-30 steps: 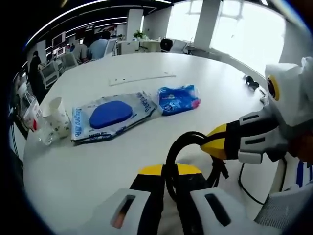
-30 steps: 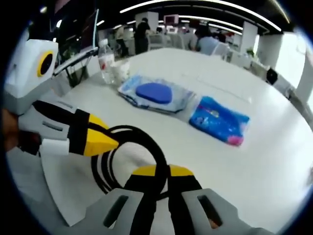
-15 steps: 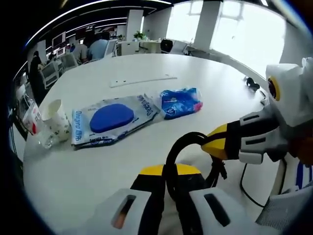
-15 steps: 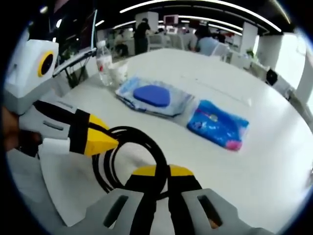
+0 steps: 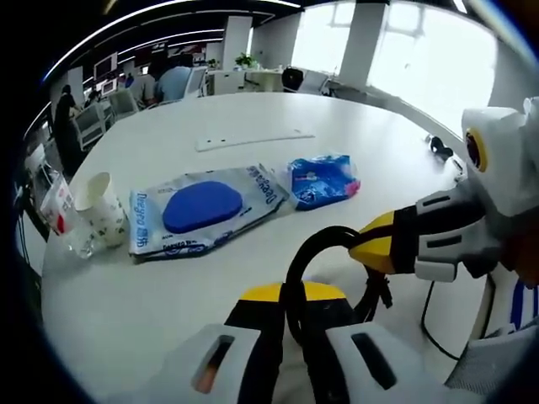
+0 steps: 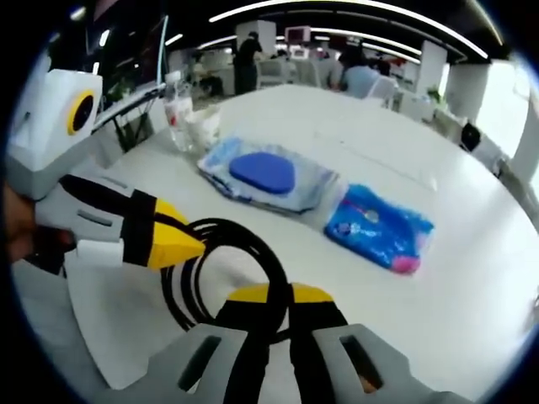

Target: Arrange the tabletop items into an orderly group along one side of the table until the central work area is clear of visible clutter.

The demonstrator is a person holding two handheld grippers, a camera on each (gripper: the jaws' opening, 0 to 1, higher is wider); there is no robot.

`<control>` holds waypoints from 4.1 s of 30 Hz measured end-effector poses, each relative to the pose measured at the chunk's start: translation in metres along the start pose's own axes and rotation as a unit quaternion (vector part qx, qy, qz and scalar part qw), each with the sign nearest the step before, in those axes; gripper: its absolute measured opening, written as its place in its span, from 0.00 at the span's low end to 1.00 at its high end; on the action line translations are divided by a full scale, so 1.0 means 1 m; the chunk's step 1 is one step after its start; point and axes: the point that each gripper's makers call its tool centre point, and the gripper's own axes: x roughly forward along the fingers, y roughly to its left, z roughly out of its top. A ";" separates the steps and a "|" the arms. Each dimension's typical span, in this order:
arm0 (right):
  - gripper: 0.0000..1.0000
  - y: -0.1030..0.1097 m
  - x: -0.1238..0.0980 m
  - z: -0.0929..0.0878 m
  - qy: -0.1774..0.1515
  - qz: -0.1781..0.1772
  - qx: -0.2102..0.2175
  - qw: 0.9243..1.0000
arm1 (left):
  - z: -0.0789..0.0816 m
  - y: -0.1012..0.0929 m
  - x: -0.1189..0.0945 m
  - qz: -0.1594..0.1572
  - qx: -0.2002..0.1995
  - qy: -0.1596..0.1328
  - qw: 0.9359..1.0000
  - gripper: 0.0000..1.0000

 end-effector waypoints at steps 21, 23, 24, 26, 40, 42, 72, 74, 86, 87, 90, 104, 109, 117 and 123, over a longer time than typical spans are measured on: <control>0.03 -0.009 0.015 0.010 0.005 0.001 -0.009 1.000 | 0.006 0.011 0.013 0.001 -0.009 0.002 1.000 0.04; 0.03 -0.009 0.017 0.010 0.007 0.001 -0.010 1.000 | 0.006 0.012 0.015 0.002 -0.010 0.003 1.000 0.04; 0.03 -0.009 0.018 0.010 0.008 0.001 -0.010 1.000 | 0.006 0.013 0.016 0.003 -0.011 0.003 1.000 0.04; 0.03 -0.009 0.020 0.010 0.010 0.002 -0.010 1.000 | 0.006 0.014 0.018 0.003 -0.012 0.005 1.000 0.04; 0.03 -0.012 0.031 0.012 0.020 0.004 -0.010 1.000 | 0.004 0.023 0.028 0.006 -0.018 0.013 1.000 0.04; 0.03 -0.013 0.033 0.012 0.021 0.004 -0.010 1.000 | 0.004 0.023 0.030 0.006 -0.018 0.014 1.000 0.04; 0.03 -0.020 0.048 0.008 0.029 -0.002 -0.001 1.000 | 0.004 0.029 0.046 0.010 -0.015 0.018 1.000 0.04; 0.04 -0.020 0.048 0.008 0.028 -0.003 0.001 1.000 | 0.004 0.029 0.046 0.011 -0.015 0.017 1.000 0.04; 0.04 -0.021 0.050 0.004 0.028 -0.005 0.009 1.000 | 0.002 0.029 0.049 0.012 -0.015 0.019 1.000 0.05; 0.04 -0.021 0.050 0.004 0.027 -0.005 0.012 1.000 | 0.002 0.029 0.049 0.012 -0.014 0.019 1.000 0.05; 0.04 -0.022 0.050 0.003 0.026 -0.006 0.014 1.000 | 0.002 0.028 0.050 0.013 -0.015 0.019 1.000 0.05; 0.05 -0.023 0.053 0.000 0.028 -0.008 0.022 0.999 | 0.001 0.029 0.054 0.014 -0.009 0.018 1.000 0.06; 0.05 -0.024 0.055 -0.001 0.023 -0.010 0.024 0.999 | 0.001 0.029 0.055 0.014 -0.007 0.018 1.000 0.06; 0.07 -0.026 0.054 -0.001 0.020 -0.010 0.022 1.000 | 0.001 0.031 0.056 0.016 -0.009 0.019 1.000 0.08; 0.10 -0.029 0.051 0.004 0.005 -0.012 0.028 1.000 | 0.000 0.032 0.055 0.015 -0.013 0.019 1.000 0.09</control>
